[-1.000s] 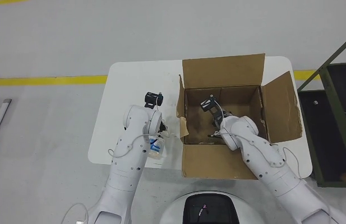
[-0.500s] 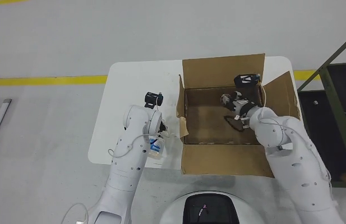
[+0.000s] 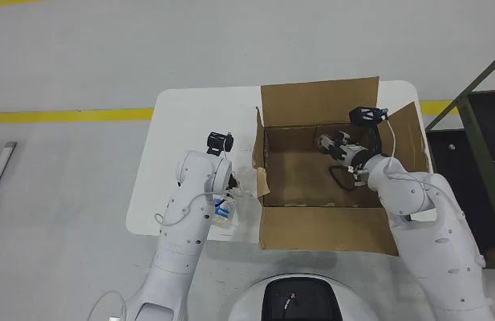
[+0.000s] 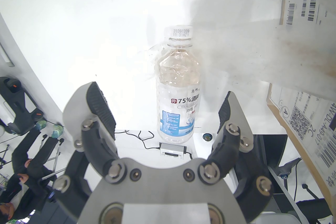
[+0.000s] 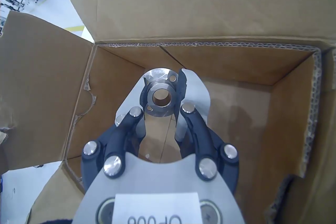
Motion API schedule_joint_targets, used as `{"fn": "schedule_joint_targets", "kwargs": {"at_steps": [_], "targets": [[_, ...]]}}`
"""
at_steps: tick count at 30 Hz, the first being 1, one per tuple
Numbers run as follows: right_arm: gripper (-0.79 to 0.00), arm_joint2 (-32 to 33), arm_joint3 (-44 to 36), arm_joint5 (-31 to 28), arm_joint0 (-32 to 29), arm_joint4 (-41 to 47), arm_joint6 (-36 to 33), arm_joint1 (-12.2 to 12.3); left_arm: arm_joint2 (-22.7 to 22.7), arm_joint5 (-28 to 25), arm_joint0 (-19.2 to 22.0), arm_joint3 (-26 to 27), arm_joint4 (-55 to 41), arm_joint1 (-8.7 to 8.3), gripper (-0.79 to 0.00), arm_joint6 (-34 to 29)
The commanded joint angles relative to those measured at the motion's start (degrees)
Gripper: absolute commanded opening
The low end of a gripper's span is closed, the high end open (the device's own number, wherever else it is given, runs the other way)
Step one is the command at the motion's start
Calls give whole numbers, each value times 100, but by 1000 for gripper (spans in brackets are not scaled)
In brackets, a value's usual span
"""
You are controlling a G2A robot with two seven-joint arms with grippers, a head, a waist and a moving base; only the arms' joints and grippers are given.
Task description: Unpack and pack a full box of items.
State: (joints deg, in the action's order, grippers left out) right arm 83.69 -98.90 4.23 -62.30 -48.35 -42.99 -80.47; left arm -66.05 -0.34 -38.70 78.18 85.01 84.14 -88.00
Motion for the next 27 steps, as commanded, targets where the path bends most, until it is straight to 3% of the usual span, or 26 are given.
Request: {"fn": "schedule_joint_targets", "kwargs": {"at_steps": [1,12,20,27], "targets": [[-785,59,-99,-45,-31,306,160,-1,0,0,0,0,0,0,0,0],[-785,1336,-691,-432,-160,2919,593,63,0,0,0,0,0,0,0,0],[-785,2303,-1277,-716,-617,3583,552,191,0,0,0,0,0,0,0,0],[-785,2530,-1409,-839,-841,3683,497,250,0,0,0,0,0,0,0,0]]}}
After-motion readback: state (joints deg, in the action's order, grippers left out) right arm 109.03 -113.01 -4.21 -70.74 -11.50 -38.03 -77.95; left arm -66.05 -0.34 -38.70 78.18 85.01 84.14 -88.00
